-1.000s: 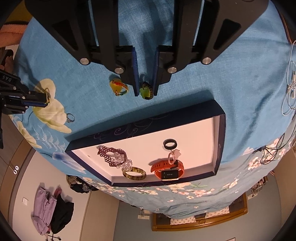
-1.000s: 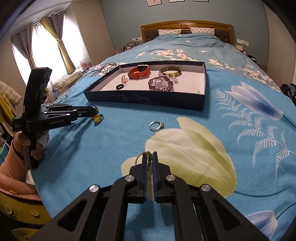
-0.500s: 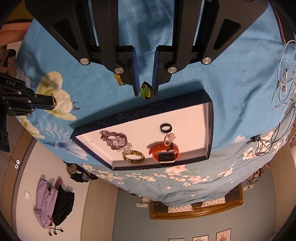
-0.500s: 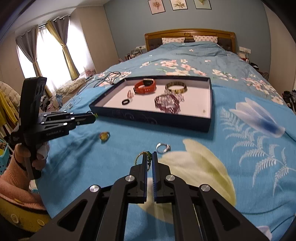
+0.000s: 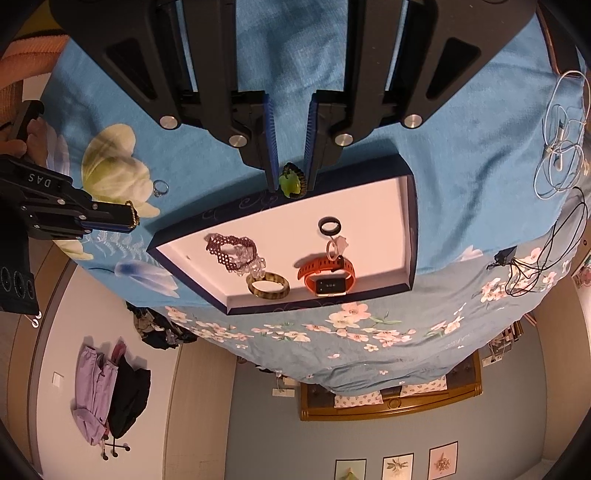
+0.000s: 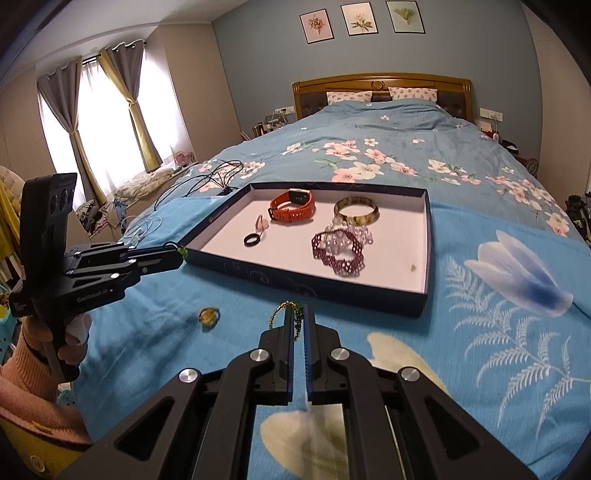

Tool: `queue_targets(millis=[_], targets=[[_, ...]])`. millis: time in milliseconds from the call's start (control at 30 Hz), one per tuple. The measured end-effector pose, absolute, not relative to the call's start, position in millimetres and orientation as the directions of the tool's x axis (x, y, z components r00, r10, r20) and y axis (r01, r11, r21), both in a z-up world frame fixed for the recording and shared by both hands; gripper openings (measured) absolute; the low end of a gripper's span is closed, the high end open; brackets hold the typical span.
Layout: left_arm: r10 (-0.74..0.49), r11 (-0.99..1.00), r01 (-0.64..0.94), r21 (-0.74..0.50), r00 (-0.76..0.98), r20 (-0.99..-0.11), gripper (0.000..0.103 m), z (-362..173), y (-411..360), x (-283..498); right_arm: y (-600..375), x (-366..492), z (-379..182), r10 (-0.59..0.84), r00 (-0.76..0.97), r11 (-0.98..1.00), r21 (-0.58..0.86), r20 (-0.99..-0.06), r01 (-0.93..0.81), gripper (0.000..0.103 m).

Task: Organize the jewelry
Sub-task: 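Carry both held rings up over the box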

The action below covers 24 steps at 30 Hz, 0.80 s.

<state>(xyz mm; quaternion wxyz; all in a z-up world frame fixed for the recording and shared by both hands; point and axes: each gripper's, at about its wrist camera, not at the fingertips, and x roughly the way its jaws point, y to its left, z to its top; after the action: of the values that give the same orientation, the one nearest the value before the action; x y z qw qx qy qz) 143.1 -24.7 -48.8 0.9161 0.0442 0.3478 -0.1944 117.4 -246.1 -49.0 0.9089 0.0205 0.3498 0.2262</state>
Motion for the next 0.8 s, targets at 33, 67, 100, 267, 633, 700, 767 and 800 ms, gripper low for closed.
queue_targets(millis=[33, 67, 100, 267, 633, 700, 767, 800], targets=[[-0.325, 0.921, 0.387, -0.054, 0.684, -0.653, 0.014, -48, -24, 143, -246, 119, -48, 0.426, 0.654, 0.897, 0.195, -0.626, -0.398, 0.003], [-0.325, 0.921, 0.386, -0.054, 0.685, -0.652, 0.014, -48, -24, 144, -245, 120, -48, 0.427, 0.654, 0.896, 0.196, -0.625, -0.399, 0.003], [-0.327, 0.920, 0.388, -0.054, 0.686, -0.650, 0.014, -47, -25, 144, -246, 122, -47, 0.429, 0.654, 0.895, 0.198, -0.623, -0.399, 0.003], [-0.327, 0.920, 0.389, -0.050, 0.691, -0.645, 0.014, -45, -26, 148, -246, 130, -45, 0.427, 0.660, 0.897, 0.195, -0.618, -0.398, 0.003], [-0.327, 0.921, 0.387, -0.048, 0.699, -0.636, 0.014, -41, -27, 154, -244, 145, -39, 0.422, 0.675, 0.899, 0.185, -0.605, -0.397, 0.003], [-0.327, 0.921, 0.387, -0.047, 0.699, -0.636, 0.014, -40, -28, 156, -244, 147, -39, 0.423, 0.675, 0.899, 0.187, -0.604, -0.396, 0.003], [-0.326, 0.921, 0.387, -0.047, 0.700, -0.635, 0.014, -39, -29, 158, -243, 148, -39, 0.424, 0.675, 0.899, 0.188, -0.604, -0.396, 0.003], [-0.327, 0.921, 0.387, -0.047, 0.700, -0.635, 0.014, -39, -29, 158, -243, 148, -39, 0.423, 0.675, 0.899, 0.187, -0.604, -0.396, 0.003]])
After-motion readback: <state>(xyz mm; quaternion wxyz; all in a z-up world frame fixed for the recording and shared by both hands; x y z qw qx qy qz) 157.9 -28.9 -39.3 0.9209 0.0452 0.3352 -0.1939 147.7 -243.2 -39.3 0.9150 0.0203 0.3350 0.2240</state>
